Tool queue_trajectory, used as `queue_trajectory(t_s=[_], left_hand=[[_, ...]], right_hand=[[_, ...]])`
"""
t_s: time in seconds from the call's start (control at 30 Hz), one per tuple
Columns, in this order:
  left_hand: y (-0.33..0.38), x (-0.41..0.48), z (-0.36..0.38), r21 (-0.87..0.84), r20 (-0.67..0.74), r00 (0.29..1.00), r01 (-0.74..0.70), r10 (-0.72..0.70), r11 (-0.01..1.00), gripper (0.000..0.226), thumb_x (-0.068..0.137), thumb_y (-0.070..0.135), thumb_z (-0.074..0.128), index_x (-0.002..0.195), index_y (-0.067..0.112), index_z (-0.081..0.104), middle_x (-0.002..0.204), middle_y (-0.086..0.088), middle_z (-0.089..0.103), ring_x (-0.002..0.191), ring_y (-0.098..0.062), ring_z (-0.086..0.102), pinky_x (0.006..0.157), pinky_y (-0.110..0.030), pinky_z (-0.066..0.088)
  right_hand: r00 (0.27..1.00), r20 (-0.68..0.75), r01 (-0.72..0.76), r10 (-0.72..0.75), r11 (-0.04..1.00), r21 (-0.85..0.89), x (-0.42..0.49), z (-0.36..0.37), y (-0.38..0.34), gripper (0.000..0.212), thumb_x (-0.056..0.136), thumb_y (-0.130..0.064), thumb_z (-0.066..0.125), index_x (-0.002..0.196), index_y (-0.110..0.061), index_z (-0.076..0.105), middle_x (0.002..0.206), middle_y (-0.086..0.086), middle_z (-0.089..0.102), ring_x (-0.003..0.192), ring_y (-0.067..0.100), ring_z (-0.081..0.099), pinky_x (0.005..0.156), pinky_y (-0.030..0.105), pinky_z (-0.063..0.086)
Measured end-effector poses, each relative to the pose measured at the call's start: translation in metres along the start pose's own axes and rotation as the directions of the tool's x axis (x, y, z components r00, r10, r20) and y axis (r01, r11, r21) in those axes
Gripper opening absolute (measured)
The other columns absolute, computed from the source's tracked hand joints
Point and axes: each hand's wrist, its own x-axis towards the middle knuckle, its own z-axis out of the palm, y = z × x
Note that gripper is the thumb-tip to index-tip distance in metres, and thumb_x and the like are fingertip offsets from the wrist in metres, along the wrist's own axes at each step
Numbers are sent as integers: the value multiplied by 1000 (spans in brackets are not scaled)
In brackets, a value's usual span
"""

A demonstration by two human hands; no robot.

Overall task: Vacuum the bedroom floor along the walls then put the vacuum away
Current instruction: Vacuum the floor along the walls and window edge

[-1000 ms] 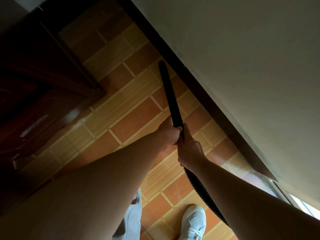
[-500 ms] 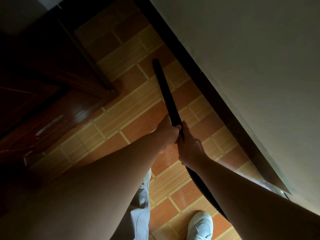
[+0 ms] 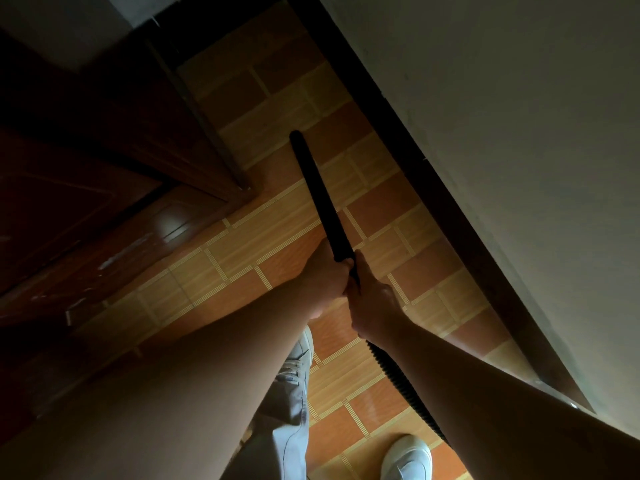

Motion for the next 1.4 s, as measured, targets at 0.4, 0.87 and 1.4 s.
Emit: queue_trajectory(t_s=[0.4, 0.87, 1.4], left_hand=[[26, 8, 8, 61, 77, 996, -38, 33, 997, 45, 103, 13, 55, 145, 29, 47, 129, -5, 65, 121, -25, 62, 104, -51, 53], [71, 49, 5, 151, 62, 996, -79, 70, 985, 45, 103, 11, 54, 145, 26, 46, 131, -9, 64, 120, -29, 62, 103, -53, 53], [104, 76, -2, 57, -8, 996, -92, 93, 994, 48, 104, 9, 52, 146, 30, 44, 133, -6, 62, 124, -26, 60, 106, -48, 51]], right_hand=[[993, -105, -38, 44, 998, 59, 1, -15, -10, 55, 113, -30, 31, 163, -36, 10, 65, 2, 60, 49, 18, 56, 47, 34, 53], [989, -109, -87, 105, 984, 153, 57, -35, -26, 60, 110, -29, 37, 160, -48, 10, 82, 8, 65, 59, 24, 65, 61, 53, 61], [992, -125, 9, 7, 992, 124, 98, -52, -48, 55, 112, -34, 34, 161, -40, 11, 76, 4, 66, 53, 19, 62, 52, 45, 58]])
